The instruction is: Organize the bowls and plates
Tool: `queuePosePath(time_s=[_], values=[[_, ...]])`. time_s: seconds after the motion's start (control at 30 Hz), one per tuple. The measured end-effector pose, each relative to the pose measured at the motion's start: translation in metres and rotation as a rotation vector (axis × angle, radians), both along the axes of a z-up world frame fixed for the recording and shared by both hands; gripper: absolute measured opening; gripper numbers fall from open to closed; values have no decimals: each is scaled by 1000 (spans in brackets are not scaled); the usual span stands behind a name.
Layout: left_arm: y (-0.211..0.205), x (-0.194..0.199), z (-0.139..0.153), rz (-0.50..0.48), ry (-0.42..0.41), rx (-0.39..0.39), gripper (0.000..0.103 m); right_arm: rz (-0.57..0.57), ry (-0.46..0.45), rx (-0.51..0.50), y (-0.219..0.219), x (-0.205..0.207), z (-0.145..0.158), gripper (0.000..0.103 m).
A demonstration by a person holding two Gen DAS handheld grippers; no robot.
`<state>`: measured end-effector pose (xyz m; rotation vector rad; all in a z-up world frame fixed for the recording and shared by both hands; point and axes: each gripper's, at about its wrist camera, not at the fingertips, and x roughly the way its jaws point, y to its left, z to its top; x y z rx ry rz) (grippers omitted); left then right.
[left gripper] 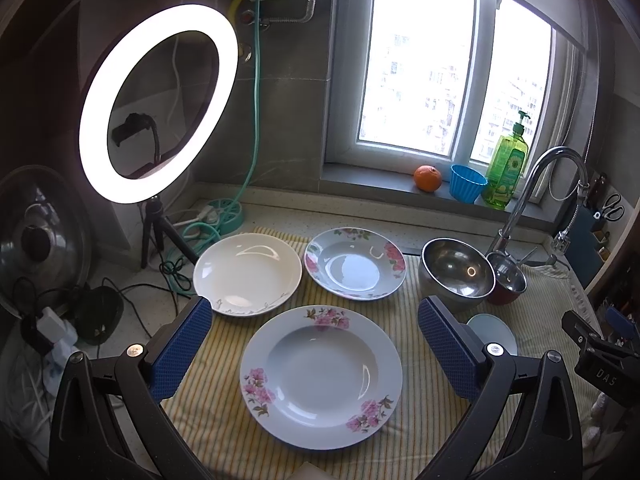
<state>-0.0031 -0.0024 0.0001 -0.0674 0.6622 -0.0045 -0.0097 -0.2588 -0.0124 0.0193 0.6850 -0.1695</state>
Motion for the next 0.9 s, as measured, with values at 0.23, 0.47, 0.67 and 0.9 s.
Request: queuePosePath(time_s=[0.23,0.47,0.67,0.9], values=[[0,1,-1,-1,3,-1,102,-1,-1,0,1,0,-1,102],[1,1,-2,-1,4,-1,102,-1,2,4,1,1,-2,102],[1,3,-4,-1,8,-3,102,0,6,5,2,2,-3,102],[1,3,-4,-1,10,-5,102,-1,10,10,2,3,-5,102]])
